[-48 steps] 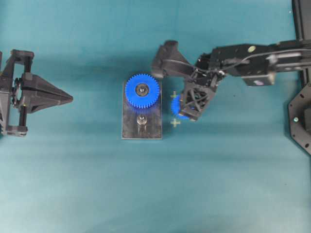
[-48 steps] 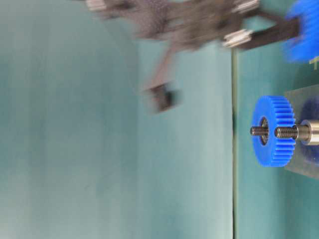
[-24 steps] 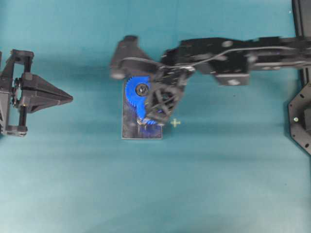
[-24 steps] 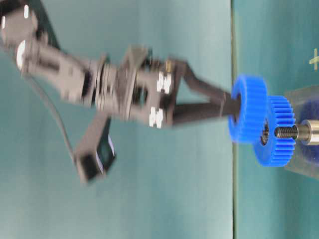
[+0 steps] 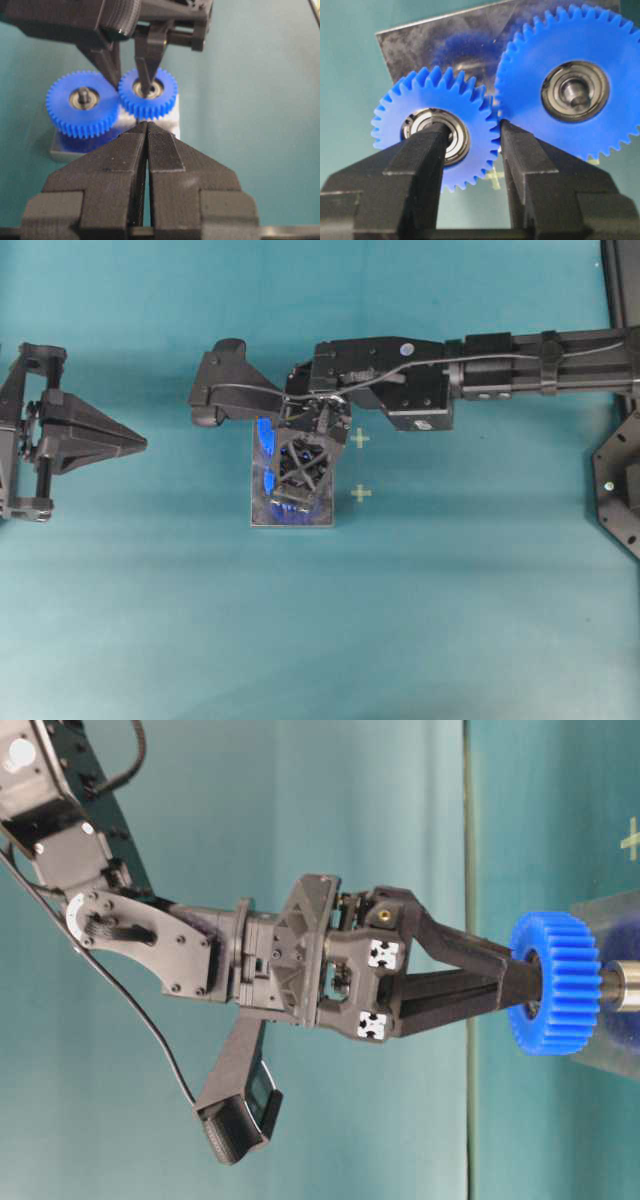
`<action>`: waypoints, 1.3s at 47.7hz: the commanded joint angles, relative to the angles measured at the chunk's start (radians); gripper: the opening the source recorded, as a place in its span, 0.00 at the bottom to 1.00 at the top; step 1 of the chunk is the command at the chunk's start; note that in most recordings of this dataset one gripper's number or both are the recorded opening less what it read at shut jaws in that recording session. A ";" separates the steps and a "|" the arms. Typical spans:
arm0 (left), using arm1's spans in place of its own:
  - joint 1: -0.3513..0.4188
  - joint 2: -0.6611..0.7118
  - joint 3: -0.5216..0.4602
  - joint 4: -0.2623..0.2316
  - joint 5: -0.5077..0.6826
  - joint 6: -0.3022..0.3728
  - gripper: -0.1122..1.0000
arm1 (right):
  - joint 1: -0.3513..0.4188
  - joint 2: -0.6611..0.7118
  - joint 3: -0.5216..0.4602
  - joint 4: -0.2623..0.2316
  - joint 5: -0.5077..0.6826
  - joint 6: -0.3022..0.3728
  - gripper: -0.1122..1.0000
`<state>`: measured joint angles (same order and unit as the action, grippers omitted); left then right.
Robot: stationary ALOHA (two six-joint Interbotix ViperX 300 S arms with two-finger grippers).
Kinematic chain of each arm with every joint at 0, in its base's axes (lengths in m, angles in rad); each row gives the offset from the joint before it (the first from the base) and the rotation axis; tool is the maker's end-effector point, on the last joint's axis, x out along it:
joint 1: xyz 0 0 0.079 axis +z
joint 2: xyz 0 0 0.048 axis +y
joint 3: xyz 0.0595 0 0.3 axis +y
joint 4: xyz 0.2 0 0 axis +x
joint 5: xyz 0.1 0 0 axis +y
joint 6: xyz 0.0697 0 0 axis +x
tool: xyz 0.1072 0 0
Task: Fit the small gear onto the shaft.
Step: 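Lift the small gear and carry it left over the empty shaft, then lower the small gear onto the shaft, meshing with the large gear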
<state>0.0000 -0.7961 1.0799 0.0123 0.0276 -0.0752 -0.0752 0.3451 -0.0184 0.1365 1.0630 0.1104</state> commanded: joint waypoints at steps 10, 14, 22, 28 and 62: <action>0.002 -0.009 -0.009 0.002 -0.009 -0.002 0.10 | -0.002 0.002 -0.035 0.000 0.000 0.002 0.42; 0.002 -0.009 -0.009 0.002 -0.009 0.000 0.10 | -0.005 0.006 -0.035 -0.002 0.002 0.002 0.42; 0.002 -0.009 -0.009 0.002 -0.009 0.000 0.10 | -0.008 0.006 -0.035 0.000 0.006 0.002 0.42; 0.002 -0.009 -0.011 0.000 -0.009 -0.002 0.10 | -0.008 0.006 -0.035 -0.002 0.011 0.003 0.42; 0.002 -0.015 -0.011 0.002 -0.011 -0.005 0.10 | -0.031 0.005 -0.037 -0.002 0.040 0.006 0.75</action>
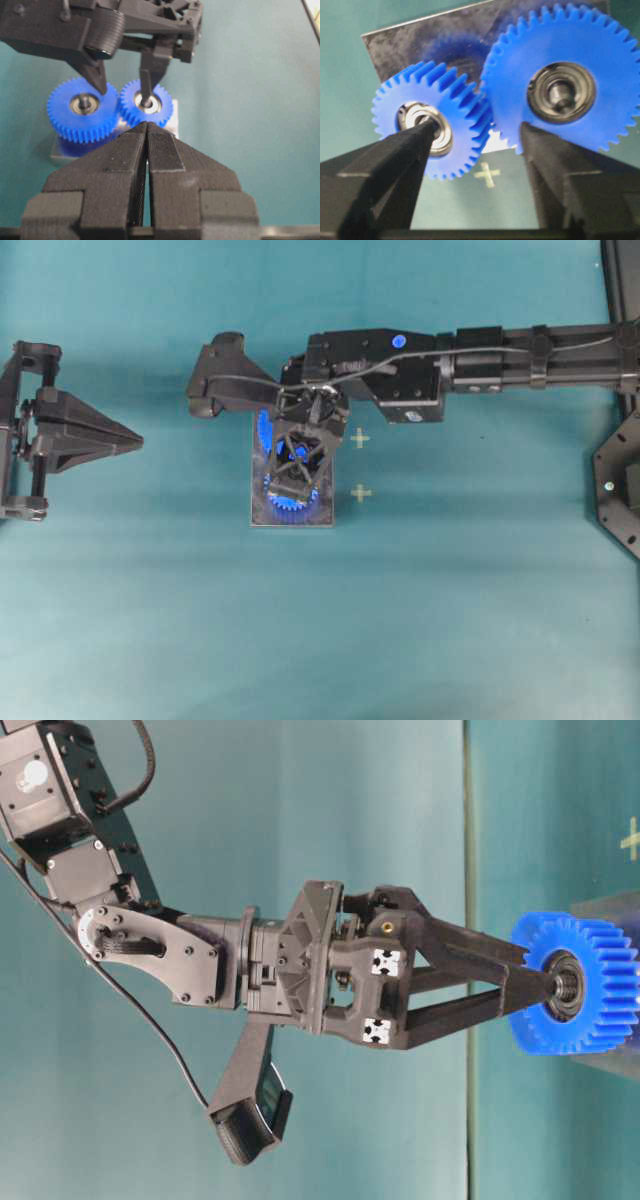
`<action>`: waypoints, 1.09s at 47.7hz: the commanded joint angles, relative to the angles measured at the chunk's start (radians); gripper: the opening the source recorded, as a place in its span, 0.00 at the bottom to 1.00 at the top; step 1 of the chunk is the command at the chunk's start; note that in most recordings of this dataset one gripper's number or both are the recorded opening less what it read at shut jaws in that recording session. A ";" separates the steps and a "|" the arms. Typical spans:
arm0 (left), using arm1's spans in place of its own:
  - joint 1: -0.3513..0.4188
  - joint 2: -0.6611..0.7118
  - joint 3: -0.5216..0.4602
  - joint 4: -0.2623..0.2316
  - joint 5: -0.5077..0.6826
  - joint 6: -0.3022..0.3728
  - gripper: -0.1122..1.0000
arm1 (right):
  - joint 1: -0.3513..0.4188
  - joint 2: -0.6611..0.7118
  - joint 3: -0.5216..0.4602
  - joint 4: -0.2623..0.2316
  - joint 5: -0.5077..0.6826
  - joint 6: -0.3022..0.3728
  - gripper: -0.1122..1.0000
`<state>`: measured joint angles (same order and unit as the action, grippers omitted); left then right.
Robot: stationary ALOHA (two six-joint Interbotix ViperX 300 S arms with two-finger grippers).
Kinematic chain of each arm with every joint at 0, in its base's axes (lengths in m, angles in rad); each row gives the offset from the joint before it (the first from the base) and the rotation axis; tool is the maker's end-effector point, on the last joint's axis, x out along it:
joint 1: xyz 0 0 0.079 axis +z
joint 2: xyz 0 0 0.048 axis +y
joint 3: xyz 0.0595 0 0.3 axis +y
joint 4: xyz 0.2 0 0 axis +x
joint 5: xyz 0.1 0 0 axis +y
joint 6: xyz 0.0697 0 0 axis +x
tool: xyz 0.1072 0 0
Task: Fit the small gear onto the shaft.
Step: 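Lower the small gear onto the shaft, meshing with the large gear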
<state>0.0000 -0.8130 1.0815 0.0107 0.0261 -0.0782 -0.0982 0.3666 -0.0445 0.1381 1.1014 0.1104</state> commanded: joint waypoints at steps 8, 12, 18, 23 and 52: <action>0.000 0.000 -0.014 0.003 -0.008 -0.002 0.10 | -0.009 -0.028 -0.012 -0.008 0.000 0.005 0.71; 0.000 0.000 -0.014 0.003 -0.008 -0.002 0.10 | -0.009 -0.026 -0.011 -0.018 -0.002 0.005 0.69; 0.000 0.000 -0.014 0.002 -0.008 -0.002 0.10 | -0.011 -0.025 -0.012 -0.021 -0.008 0.005 0.58; 0.000 0.002 -0.015 0.003 -0.008 -0.002 0.10 | -0.014 -0.026 -0.012 -0.021 -0.006 0.005 0.45; 0.000 -0.003 -0.015 0.003 -0.008 -0.003 0.10 | -0.021 -0.032 -0.014 0.003 -0.002 0.009 0.32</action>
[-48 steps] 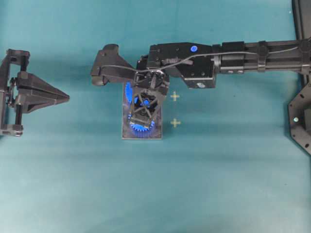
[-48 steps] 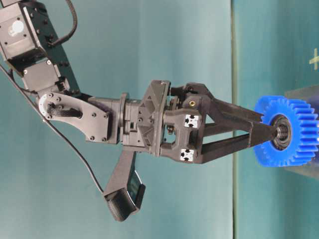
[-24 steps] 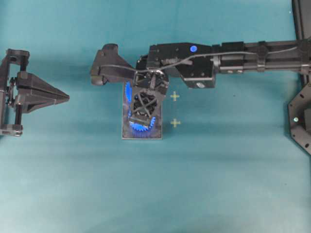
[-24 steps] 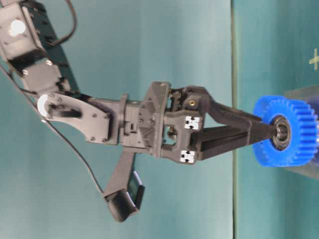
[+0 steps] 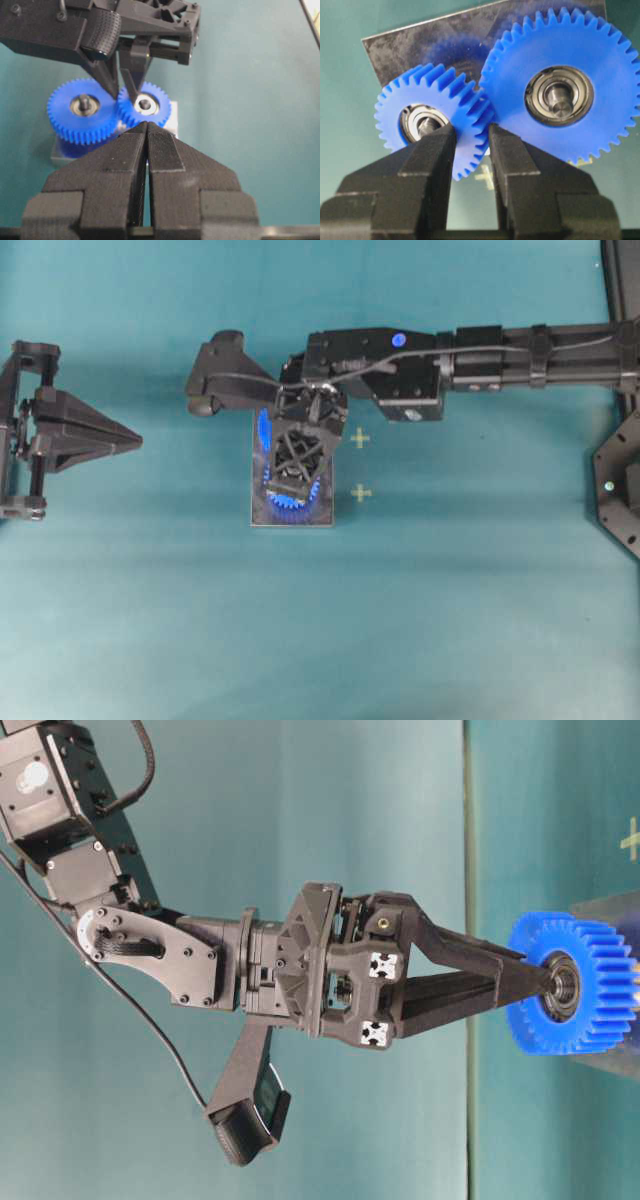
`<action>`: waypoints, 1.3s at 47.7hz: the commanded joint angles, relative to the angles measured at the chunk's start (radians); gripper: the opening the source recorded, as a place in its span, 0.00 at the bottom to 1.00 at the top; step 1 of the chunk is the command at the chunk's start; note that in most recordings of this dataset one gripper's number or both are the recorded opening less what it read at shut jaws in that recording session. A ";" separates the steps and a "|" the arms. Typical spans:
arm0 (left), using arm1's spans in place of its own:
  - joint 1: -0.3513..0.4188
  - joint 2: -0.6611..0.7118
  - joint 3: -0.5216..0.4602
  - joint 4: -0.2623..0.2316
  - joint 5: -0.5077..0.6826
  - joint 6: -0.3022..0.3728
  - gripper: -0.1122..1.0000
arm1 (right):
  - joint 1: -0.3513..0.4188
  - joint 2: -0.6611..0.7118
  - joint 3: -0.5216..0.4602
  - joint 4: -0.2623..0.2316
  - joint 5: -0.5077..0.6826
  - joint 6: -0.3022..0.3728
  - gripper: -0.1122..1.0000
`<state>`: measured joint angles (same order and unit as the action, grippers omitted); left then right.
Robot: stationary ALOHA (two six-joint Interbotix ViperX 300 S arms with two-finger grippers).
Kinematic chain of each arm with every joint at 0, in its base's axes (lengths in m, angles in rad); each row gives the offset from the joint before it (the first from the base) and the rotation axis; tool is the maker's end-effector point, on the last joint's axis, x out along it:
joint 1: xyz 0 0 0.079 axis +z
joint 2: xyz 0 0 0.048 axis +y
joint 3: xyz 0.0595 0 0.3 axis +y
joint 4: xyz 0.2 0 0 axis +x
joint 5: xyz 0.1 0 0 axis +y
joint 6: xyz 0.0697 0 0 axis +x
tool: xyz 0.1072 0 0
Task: Fit the small gear onto the shaft.
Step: 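Lower the small gear onto the shaft, meshing with the large gear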
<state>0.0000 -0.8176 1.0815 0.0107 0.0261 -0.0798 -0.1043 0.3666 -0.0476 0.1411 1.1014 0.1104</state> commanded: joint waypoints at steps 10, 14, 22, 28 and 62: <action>0.000 0.002 -0.014 0.003 -0.009 -0.002 0.10 | -0.015 -0.041 -0.012 0.000 0.003 0.012 0.33; 0.000 0.003 -0.015 0.003 -0.009 -0.002 0.10 | -0.015 -0.044 -0.017 0.002 0.003 0.014 0.36; 0.000 0.002 -0.015 0.003 -0.008 -0.002 0.10 | -0.020 -0.041 -0.018 -0.003 0.000 0.008 0.39; 0.000 0.002 -0.017 0.003 -0.008 -0.003 0.10 | -0.014 -0.020 0.005 -0.006 0.005 0.009 0.35; -0.005 0.003 -0.014 0.003 -0.008 -0.040 0.10 | 0.077 -0.083 0.172 0.080 -0.127 0.100 0.32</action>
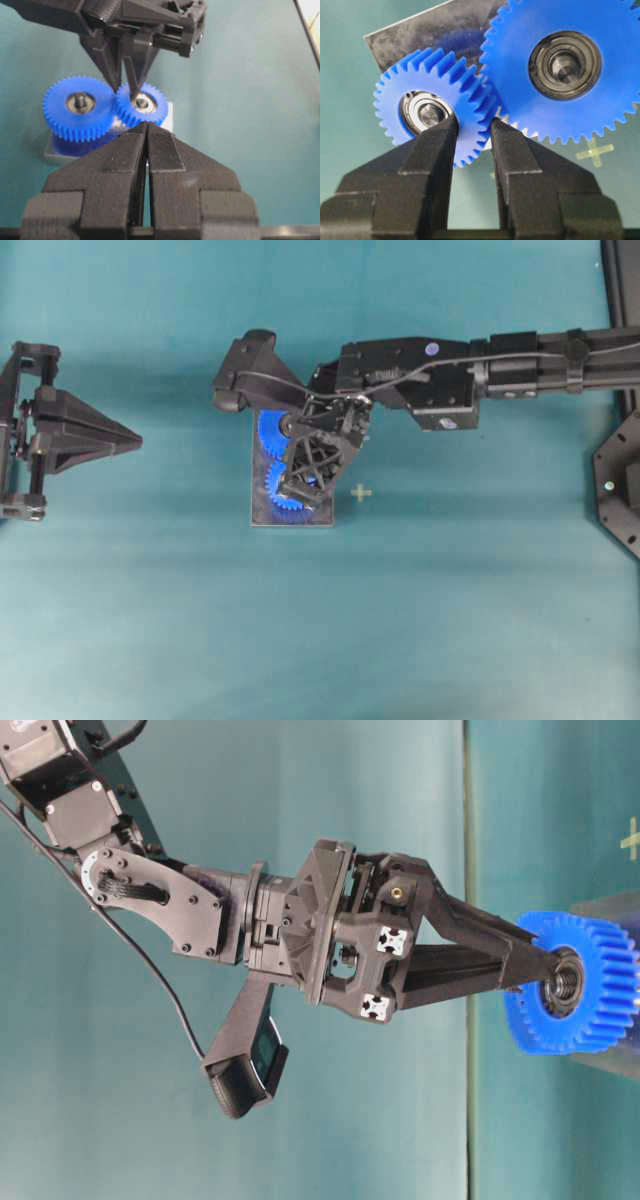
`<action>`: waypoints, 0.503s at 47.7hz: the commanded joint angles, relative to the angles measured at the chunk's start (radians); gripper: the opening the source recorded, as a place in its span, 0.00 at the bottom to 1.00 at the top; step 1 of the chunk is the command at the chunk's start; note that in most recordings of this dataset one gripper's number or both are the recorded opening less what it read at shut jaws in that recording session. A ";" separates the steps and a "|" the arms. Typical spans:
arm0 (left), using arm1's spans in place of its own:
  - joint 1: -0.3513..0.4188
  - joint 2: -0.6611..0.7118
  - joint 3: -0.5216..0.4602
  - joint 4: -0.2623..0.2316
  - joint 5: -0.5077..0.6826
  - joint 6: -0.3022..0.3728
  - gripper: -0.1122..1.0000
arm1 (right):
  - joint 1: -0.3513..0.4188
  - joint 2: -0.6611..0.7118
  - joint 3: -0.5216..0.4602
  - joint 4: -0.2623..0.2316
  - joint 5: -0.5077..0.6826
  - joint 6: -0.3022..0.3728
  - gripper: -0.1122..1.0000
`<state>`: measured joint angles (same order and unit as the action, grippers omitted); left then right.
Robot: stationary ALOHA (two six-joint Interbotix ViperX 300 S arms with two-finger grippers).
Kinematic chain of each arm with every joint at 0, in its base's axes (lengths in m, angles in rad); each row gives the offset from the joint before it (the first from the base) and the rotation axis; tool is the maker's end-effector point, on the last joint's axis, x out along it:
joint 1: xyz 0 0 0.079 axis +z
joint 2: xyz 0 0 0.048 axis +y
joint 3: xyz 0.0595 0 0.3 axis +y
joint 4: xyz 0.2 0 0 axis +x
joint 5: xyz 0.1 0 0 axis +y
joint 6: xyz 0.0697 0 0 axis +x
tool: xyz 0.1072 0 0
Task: Fit the small gear onto the shaft.
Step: 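Lower the small gear onto the shaft, meshing with the large gear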
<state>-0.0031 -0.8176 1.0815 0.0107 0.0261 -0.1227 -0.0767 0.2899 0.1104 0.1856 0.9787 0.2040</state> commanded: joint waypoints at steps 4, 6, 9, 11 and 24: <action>0.000 0.003 -0.015 0.003 -0.008 0.002 0.10 | 0.038 -0.025 0.018 0.041 -0.025 0.011 0.32; -0.002 0.002 -0.015 0.002 -0.008 0.003 0.10 | 0.028 -0.034 0.020 0.041 -0.034 0.011 0.32; 0.000 0.002 -0.015 0.003 -0.008 0.003 0.10 | 0.011 -0.049 0.020 0.046 -0.035 0.009 0.32; -0.002 0.002 -0.015 0.003 -0.008 0.003 0.10 | 0.002 -0.052 0.020 0.046 -0.032 0.008 0.32; -0.002 0.002 -0.017 0.003 -0.008 0.003 0.10 | 0.003 -0.077 0.021 0.046 -0.029 0.012 0.84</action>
<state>-0.0031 -0.8176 1.0815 0.0107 0.0261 -0.1212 -0.0767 0.2654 0.1396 0.2286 0.9557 0.2117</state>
